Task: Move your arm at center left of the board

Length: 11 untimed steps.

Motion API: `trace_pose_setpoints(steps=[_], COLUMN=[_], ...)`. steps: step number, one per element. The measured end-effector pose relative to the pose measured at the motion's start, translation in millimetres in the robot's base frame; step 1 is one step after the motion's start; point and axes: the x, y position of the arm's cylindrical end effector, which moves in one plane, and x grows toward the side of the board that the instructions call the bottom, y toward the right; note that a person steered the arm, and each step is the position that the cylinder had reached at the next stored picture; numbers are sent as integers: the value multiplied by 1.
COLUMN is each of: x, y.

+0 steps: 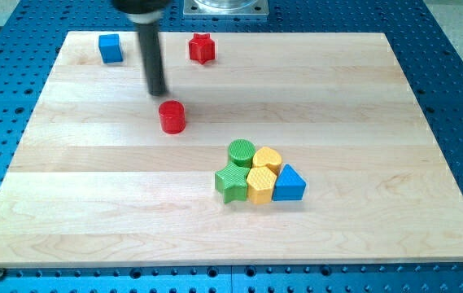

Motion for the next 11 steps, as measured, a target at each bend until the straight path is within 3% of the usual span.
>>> trace_pose_setpoints(steps=[2,5,6,7,10,11], x=[-78,-68,-21,-4,-8,19], y=[-42,-32,-44,-57,-56,-79])
